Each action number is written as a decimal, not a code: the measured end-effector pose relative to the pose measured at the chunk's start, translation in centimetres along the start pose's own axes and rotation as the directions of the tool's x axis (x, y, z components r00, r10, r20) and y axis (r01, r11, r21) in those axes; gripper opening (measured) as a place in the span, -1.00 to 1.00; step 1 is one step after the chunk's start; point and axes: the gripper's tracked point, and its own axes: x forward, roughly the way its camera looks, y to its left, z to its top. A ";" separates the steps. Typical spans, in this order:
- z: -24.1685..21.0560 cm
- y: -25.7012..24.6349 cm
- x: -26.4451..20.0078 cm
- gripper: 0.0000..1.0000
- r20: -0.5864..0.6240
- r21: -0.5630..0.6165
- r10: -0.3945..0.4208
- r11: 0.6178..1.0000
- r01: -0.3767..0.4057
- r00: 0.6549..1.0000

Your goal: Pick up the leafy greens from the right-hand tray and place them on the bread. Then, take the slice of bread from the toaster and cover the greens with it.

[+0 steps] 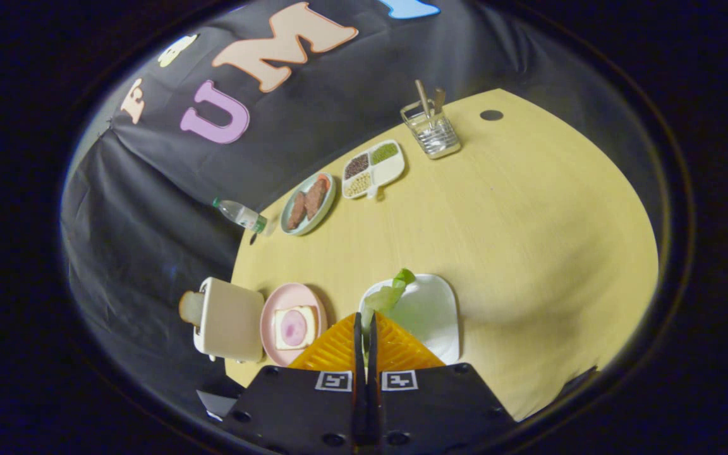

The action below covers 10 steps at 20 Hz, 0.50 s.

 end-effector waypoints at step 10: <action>-2.2 13.5 -0.7 -0.94 0.000 -0.040 0.184 0.982 -0.184 0.983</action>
